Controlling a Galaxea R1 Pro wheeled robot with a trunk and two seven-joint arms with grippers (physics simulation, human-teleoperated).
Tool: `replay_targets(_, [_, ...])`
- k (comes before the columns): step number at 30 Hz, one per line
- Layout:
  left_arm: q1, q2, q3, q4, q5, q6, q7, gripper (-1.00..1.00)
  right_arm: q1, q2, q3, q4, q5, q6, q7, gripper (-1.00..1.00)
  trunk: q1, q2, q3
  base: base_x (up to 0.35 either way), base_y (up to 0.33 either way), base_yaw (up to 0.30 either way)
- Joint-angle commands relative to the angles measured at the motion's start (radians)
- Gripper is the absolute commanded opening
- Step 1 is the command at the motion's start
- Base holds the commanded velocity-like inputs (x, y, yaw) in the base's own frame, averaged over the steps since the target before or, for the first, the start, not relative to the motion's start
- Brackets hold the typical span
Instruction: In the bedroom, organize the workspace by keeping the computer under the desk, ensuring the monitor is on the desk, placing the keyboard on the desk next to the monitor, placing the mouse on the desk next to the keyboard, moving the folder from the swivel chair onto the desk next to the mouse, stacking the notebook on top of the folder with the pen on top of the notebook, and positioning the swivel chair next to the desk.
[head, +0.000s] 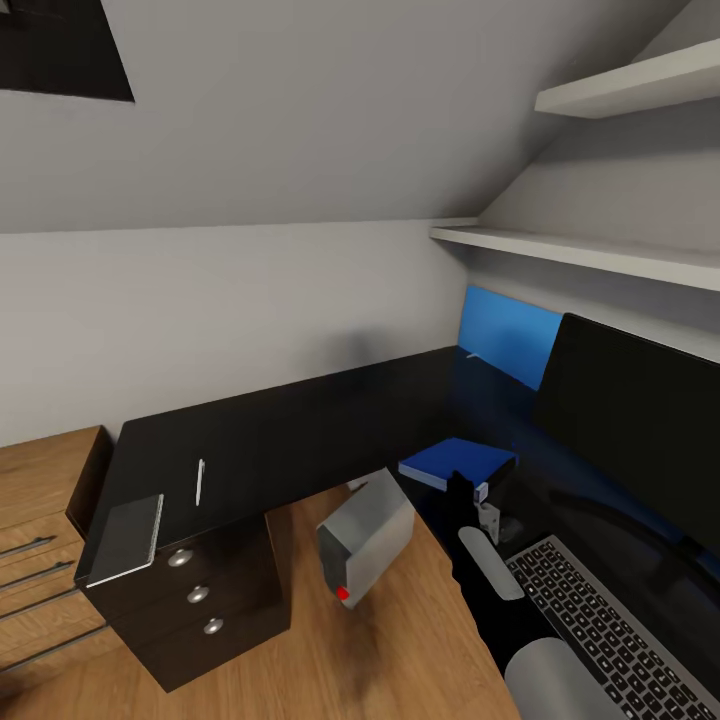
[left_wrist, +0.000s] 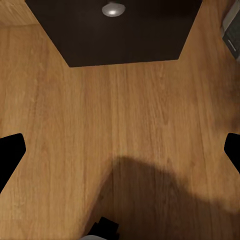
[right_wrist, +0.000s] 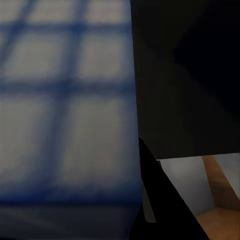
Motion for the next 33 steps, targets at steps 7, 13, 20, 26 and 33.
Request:
replay_targets(7, [-0.001, 0.002, -0.008, -0.011, 0.01, -0.005, 0.008, 1.0, -0.001, -0.001, 0.003, -0.001, -0.006, -0.007, -0.005, -1.0, 0.0, -0.001, -0.001, 0.009, 0.0, 0.0])
replay_targets(13, [-0.001, 0.002, -0.011, -0.01, 0.01, -0.005, 0.008, 1.0, -0.001, -0.001, 0.003, -0.001, -0.007, -0.006, -0.005, -1.0, 0.0, -0.001, -0.001, 0.12, 0.0, 0.0])
replay_targets(20, [-0.001, 0.001, -0.012, -0.009, 0.01, -0.004, 0.011, 1.0, -0.001, -0.002, 0.003, -0.001, -0.006, -0.002, -0.007, -1.0, 0.0, -0.001, -0.001, 0.009, 0.0, 0.0])
replay_targets(26, [-0.001, 0.001, -0.013, -0.009, 0.01, -0.004, 0.011, 1.0, -0.001, -0.002, 0.003, -0.002, -0.007, 0.0, -0.008, -1.0, 0.0, -0.001, -0.001, 0.0, 0.0, 0.0])
replay_targets(33, [-0.001, 0.001, -0.013, -0.009, 0.01, -0.003, 0.011, 1.0, -0.001, -0.002, 0.003, -0.003, -0.007, 0.0, -0.009, 1.0, 0.0, -0.001, -0.001, 0.0, 0.0, 0.0])
